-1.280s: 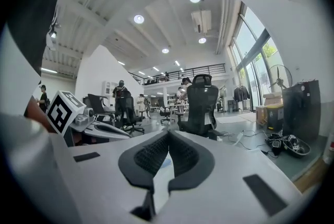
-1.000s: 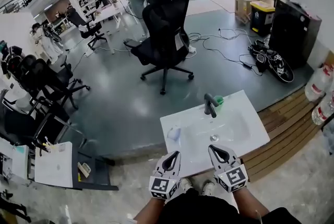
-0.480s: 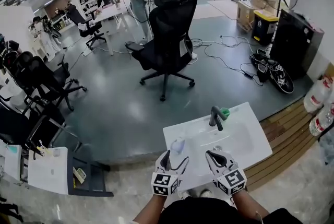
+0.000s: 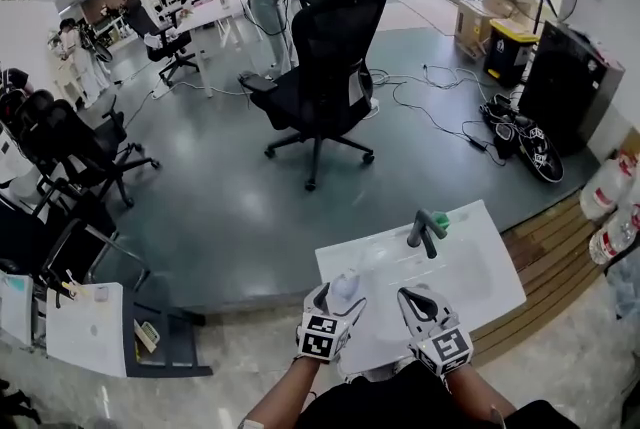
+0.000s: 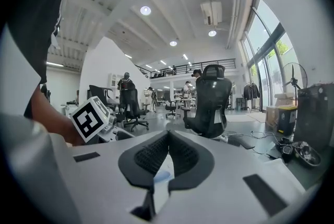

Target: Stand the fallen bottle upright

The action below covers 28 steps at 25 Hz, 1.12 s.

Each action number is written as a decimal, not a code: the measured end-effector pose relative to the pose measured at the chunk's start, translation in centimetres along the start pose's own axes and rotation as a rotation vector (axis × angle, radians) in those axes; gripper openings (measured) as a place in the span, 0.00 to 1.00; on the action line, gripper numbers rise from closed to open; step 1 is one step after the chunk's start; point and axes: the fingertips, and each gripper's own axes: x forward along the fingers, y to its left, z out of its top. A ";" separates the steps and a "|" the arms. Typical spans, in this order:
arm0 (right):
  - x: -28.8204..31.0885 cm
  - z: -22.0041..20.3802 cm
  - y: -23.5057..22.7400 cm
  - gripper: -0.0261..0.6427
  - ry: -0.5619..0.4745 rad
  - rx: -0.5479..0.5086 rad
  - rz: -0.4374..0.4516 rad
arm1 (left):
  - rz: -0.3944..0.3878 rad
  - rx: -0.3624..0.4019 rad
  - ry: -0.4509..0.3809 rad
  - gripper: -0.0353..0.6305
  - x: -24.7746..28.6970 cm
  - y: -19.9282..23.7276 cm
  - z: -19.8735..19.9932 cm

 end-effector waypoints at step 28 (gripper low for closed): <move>3.1 -4.7 -9.5 0.06 0.069 0.053 0.171 | 0.097 0.038 0.625 0.61 17.7 4.9 -5.9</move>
